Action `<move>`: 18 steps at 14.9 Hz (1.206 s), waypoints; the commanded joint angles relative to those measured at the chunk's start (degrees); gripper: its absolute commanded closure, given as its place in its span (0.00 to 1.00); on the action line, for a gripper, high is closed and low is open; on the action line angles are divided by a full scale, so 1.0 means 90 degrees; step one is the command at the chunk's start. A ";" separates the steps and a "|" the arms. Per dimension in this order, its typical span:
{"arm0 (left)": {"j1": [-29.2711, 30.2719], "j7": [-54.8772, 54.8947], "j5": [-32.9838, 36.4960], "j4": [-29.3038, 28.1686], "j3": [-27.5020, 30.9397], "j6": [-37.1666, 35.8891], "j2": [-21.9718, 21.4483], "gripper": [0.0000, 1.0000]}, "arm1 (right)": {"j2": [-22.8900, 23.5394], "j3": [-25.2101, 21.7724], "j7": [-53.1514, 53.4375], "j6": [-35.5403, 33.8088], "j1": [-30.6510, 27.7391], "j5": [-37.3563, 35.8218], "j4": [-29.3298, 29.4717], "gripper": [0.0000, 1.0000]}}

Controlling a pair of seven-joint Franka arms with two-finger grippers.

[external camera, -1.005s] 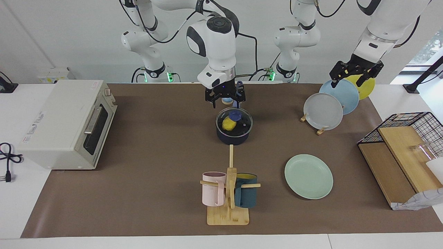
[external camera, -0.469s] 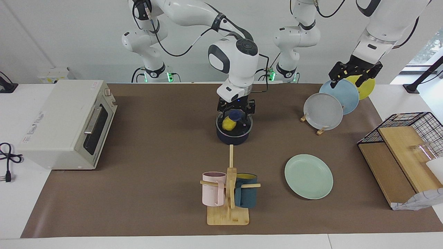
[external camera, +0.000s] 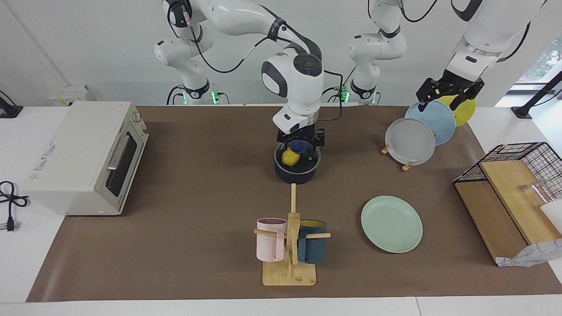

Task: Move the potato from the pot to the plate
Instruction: 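Grasp the glass lid knob with the right gripper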

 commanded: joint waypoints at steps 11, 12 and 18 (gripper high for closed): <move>0.0064 0.0020 -0.0120 -0.0264 -0.0009 0.0123 -0.0216 0.00 | -0.0047 0.0042 0.0125 0.0109 0.0027 0.0162 -0.0454 0.00; 0.0064 0.0020 -0.0120 -0.0264 -0.0009 0.0123 -0.0216 0.00 | -0.0057 0.0042 0.0115 0.0119 0.0027 0.0162 -0.0522 0.00; 0.0064 0.0020 -0.0120 -0.0264 -0.0009 0.0123 -0.0216 0.00 | -0.0126 0.0042 0.0096 0.0197 0.0018 0.0172 -0.0679 0.01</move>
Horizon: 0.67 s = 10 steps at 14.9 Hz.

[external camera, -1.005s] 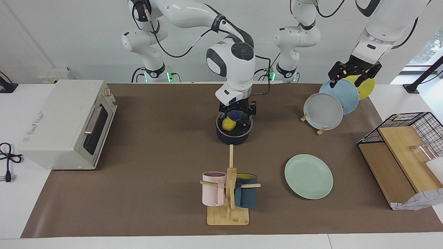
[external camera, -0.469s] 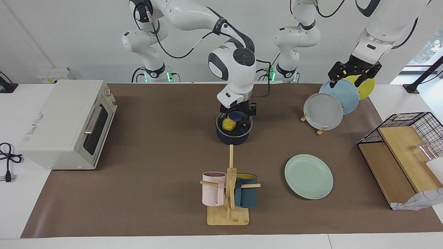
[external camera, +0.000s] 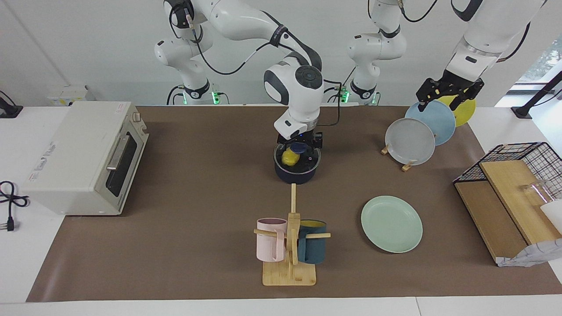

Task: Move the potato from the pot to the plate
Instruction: 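Grasp the glass lid knob with the right gripper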

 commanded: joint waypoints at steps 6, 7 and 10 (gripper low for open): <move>0.0063 0.0021 -0.0118 -0.0256 -0.0011 0.0143 -0.0215 0.00 | -0.0201 0.0021 0.0060 0.0174 -0.0011 0.0110 -0.0329 0.07; 0.0063 0.0021 -0.0118 -0.0256 -0.0011 0.0143 -0.0215 0.00 | -0.0201 0.0030 0.0060 0.0174 -0.0011 0.0110 -0.0329 0.09; 0.0063 0.0021 -0.0118 -0.0256 -0.0011 0.0143 -0.0215 0.00 | -0.0211 0.0030 0.0041 0.0174 -0.0011 0.0110 -0.0359 0.13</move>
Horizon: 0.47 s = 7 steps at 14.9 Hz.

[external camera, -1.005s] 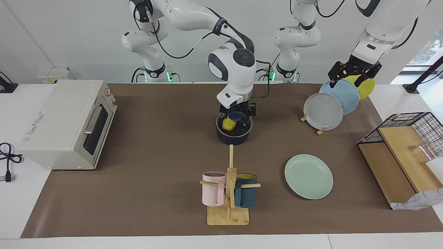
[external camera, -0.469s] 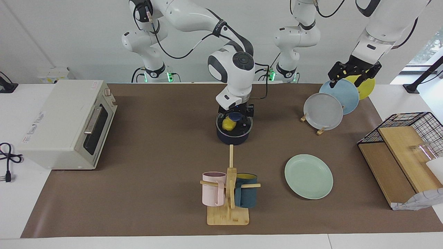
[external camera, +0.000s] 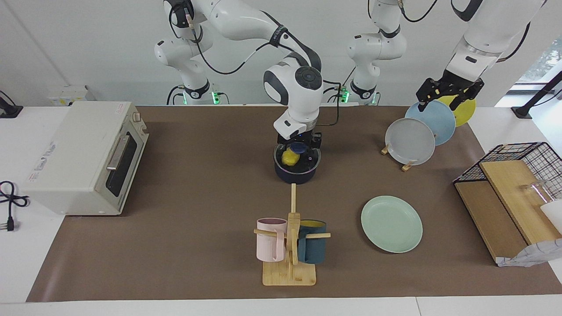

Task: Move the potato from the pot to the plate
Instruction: 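Grasp the glass lid knob with the right gripper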

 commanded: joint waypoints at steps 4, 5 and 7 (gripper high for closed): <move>0.0063 0.0002 -0.0127 -0.0255 -0.0011 0.0152 -0.0214 0.00 | -0.0176 0.0101 -0.0038 0.0162 -0.0028 0.0108 -0.0264 0.17; 0.0063 0.0002 -0.0118 -0.0255 -0.0011 0.0162 -0.0215 0.00 | -0.0176 0.0101 -0.0067 0.0162 -0.0028 0.0108 -0.0264 0.19; 0.0063 0.0002 -0.0127 -0.0255 -0.0011 0.0162 -0.0215 0.00 | -0.0186 0.0101 -0.0174 0.0133 -0.0028 0.0109 -0.0274 0.20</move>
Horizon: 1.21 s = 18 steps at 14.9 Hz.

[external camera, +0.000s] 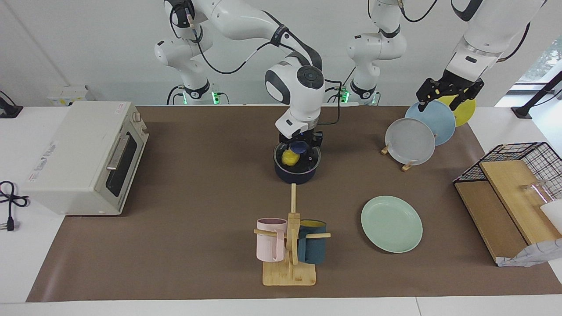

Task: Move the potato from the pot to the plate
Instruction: 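Grasp the glass lid knob with the right gripper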

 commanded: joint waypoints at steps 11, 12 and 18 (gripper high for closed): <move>0.0053 -0.0006 -0.0127 -0.0255 -0.0011 0.0197 -0.0201 0.00 | -0.0211 0.0040 -0.0601 -0.0024 -0.0056 0.0108 -0.0249 0.42; 0.0053 -0.0006 -0.0127 -0.0255 -0.0011 0.0197 -0.0201 0.00 | -0.0220 0.0040 -0.0610 -0.0024 -0.0056 0.0108 -0.0249 0.43; 0.0044 -0.0006 -0.0127 -0.0255 -0.0011 0.0197 -0.0201 0.00 | -0.0220 0.0040 -0.0737 -0.0053 -0.0066 0.0098 -0.0249 0.54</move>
